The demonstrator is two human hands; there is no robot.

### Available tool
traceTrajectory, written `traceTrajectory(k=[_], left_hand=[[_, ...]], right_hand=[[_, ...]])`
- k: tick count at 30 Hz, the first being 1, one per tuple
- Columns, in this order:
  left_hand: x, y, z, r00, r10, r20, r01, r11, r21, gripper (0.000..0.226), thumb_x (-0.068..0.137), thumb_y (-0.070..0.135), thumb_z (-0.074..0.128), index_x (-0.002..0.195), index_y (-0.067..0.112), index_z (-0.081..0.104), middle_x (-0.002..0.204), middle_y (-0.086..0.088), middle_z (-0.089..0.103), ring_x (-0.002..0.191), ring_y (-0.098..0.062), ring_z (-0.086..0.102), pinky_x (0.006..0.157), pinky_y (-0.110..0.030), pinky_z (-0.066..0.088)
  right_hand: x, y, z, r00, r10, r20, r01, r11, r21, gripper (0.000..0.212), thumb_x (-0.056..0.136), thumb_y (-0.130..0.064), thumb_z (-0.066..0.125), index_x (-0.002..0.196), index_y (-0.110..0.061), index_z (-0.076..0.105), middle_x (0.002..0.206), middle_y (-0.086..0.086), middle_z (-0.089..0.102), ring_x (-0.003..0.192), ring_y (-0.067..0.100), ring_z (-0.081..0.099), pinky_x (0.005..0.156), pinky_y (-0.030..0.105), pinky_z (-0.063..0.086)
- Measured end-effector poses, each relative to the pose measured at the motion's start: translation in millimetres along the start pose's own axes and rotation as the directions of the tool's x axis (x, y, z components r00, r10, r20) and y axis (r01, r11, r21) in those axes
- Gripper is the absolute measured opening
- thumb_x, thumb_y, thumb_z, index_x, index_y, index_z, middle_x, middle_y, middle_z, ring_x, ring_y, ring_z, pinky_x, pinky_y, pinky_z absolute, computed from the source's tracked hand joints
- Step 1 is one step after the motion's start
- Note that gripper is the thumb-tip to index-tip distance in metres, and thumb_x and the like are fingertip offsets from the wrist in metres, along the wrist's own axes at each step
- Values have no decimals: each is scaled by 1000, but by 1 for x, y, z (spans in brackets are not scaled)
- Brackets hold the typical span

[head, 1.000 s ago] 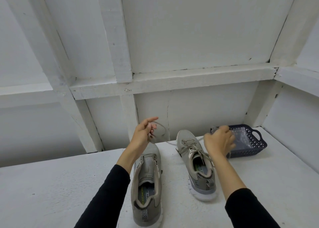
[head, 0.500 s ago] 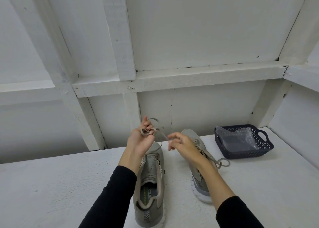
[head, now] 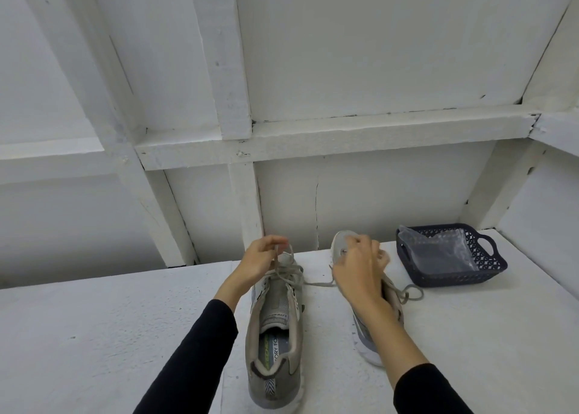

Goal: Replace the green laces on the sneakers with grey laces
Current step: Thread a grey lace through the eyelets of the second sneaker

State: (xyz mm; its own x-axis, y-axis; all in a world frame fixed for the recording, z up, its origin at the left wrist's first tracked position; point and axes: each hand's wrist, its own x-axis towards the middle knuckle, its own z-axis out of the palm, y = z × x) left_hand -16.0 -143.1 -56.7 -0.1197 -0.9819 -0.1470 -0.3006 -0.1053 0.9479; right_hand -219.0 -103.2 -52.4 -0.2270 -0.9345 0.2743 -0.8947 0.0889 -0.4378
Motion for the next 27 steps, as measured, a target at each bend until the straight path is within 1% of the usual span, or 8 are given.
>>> traceTrajectory(k=[3, 6, 12, 14, 16, 19, 23, 27], left_hand=[[-1, -5, -4, 995, 98, -24, -97, 994, 42, 44, 96, -12, 34, 118, 16, 60, 111, 3, 69, 112, -15, 62, 85, -28, 55], [-3, -8, -9, 990, 130, -58, -127, 990, 60, 49, 92, -16, 39, 124, 18, 53, 109, 5, 67, 107, -16, 64, 75, -22, 54], [-9, -21, -17, 984, 117, -136, -85, 971, 221, 37, 94, -12, 39, 117, 17, 39, 104, 2, 70, 96, -7, 62, 76, -7, 43], [-10, -24, -16, 978, 105, -183, -69, 979, 192, 24, 97, -6, 43, 111, 13, 42, 104, -1, 70, 97, -13, 61, 71, -7, 42], [-12, -22, -13, 978, 87, -191, -60, 988, 144, 15, 98, 3, 50, 107, 14, 47, 104, -1, 67, 94, -14, 61, 67, -8, 43], [-15, -17, -5, 974, 125, -191, -100, 986, 131, 7, 98, 18, 56, 105, 17, 53, 106, 1, 64, 95, -13, 62, 68, -10, 43], [-18, -5, 10, 965, 241, -107, -227, 966, 127, 12, 97, 31, 58, 99, 23, 67, 100, 7, 67, 96, -9, 61, 77, -11, 44], [-12, -6, 22, 957, 289, 29, -287, 924, 252, 13, 89, 53, 58, 101, 55, 63, 114, 9, 59, 117, -17, 49, 98, -35, 46]], right_hand=[[-8, -14, 13, 948, -224, 228, 162, 952, 259, 31, 90, -9, 54, 117, -21, 63, 116, -4, 59, 120, 20, 45, 101, 36, 33], [-15, -16, 34, 847, -322, 422, 255, 944, 209, 34, 87, -11, 62, 117, -28, 66, 121, -6, 61, 119, 19, 47, 100, 37, 32], [-16, -14, 48, 907, -198, 372, -10, 873, 488, 9, 87, -10, 66, 85, -18, 69, 85, -2, 70, 83, 14, 64, 80, 32, 53], [-13, -16, 43, 916, -22, 400, -280, 679, 679, 8, 88, -6, 66, 83, -12, 67, 81, 5, 71, 78, 17, 66, 76, 31, 56], [-8, -17, 36, 867, 83, 491, -491, 304, 816, 5, 90, 0, 63, 87, -4, 64, 80, 9, 69, 76, 18, 66, 70, 24, 57], [-2, -17, 23, 819, 132, 559, -565, 15, 825, 7, 89, -1, 64, 95, 1, 62, 80, 12, 69, 78, 20, 68, 65, 21, 55], [3, -17, 16, 821, 214, 529, -549, 42, 835, 12, 84, -12, 73, 93, -12, 65, 84, -1, 68, 77, 9, 56, 68, 22, 41], [4, -16, 8, 807, 217, 549, -569, 40, 821, 25, 78, -19, 78, 100, -9, 70, 91, -2, 67, 67, 3, 43, 60, 24, 31]])
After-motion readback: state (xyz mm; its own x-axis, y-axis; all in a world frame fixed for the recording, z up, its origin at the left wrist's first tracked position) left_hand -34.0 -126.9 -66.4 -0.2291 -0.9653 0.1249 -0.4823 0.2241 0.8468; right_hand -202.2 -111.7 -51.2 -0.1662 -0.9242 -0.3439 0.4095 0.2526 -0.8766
